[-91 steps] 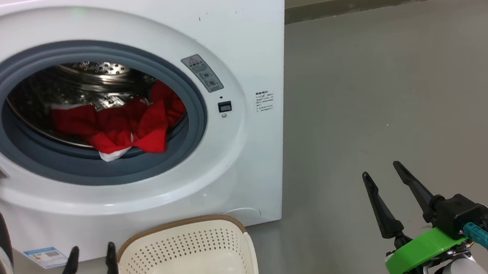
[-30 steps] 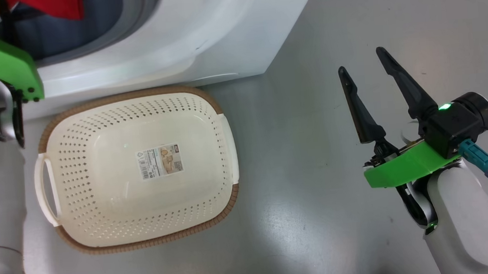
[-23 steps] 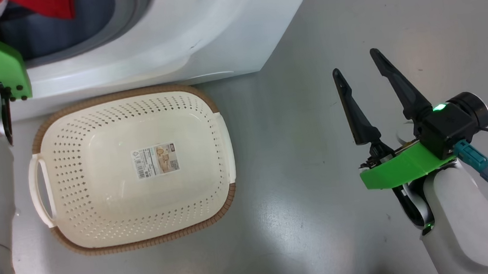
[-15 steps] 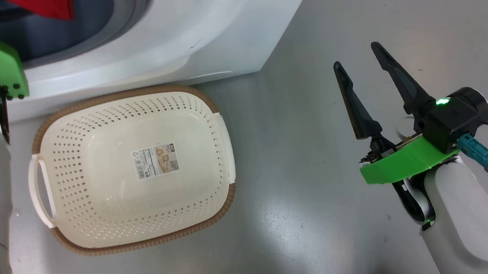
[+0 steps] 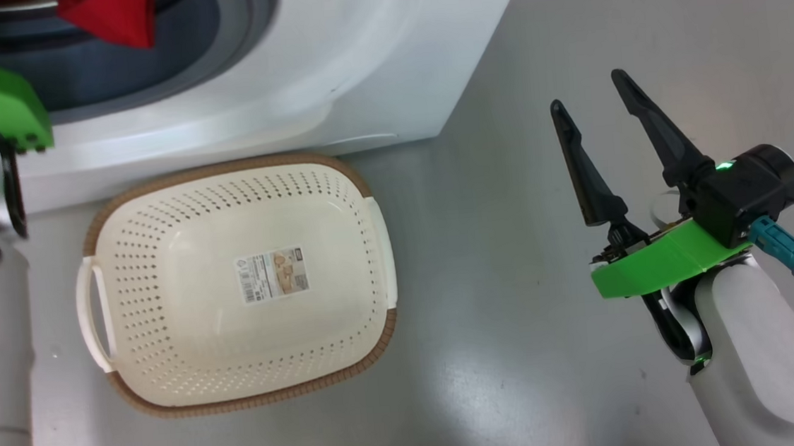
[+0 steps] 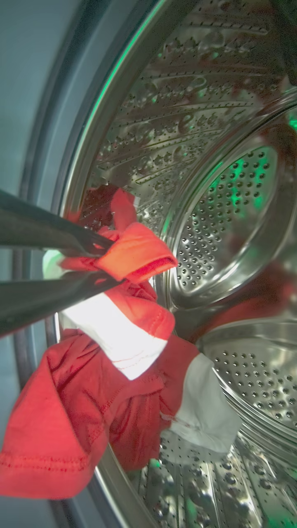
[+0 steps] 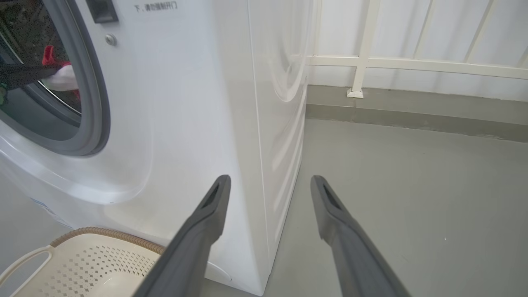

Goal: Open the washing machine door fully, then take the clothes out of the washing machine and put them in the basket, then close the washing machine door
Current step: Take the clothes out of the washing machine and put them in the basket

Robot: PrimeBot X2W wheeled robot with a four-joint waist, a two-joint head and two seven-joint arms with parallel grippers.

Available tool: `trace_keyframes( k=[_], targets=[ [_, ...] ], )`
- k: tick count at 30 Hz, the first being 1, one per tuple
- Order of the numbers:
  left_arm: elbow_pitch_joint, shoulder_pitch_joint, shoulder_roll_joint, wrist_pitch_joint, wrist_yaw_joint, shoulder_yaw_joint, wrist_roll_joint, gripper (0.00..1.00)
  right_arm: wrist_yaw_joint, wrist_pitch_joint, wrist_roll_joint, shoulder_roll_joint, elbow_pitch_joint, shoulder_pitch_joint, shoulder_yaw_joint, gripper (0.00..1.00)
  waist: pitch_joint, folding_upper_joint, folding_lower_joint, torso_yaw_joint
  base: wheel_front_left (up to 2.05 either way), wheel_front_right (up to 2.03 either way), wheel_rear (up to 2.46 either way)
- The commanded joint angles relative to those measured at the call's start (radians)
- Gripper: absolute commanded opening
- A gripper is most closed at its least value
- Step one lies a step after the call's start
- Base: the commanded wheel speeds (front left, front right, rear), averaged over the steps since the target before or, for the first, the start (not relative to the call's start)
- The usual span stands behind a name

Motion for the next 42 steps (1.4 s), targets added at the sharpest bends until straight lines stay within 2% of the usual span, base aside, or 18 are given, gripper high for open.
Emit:
trace_keyframes(
  k=[1,21,42],
  targets=[
    [-0.084,0.065,0.048,-0.01,0.011,0.029,-0.012,0.0,0.008,-0.006,0.002,0.006,-0.016,0.025,0.016,1.0,-0.026,-0.0001,0.0,0.014,0.0,0.0,0.0],
    [-0.591,0.478,0.007,-0.01,0.009,0.09,-0.03,0.0,0.008,-0.006,0.006,0.006,0.013,0.102,0.011,1.0,-0.199,-0.0001,0.0,0.055,0.0,0.0,0.0],
    [-1.097,0.767,-0.054,-0.01,0.038,0.11,0.006,0.0,0.008,-0.006,0.035,0.006,0.031,0.158,0.023,1.0,-0.326,-0.0001,0.0,0.066,0.0,0.0,0.0]
  ],
)
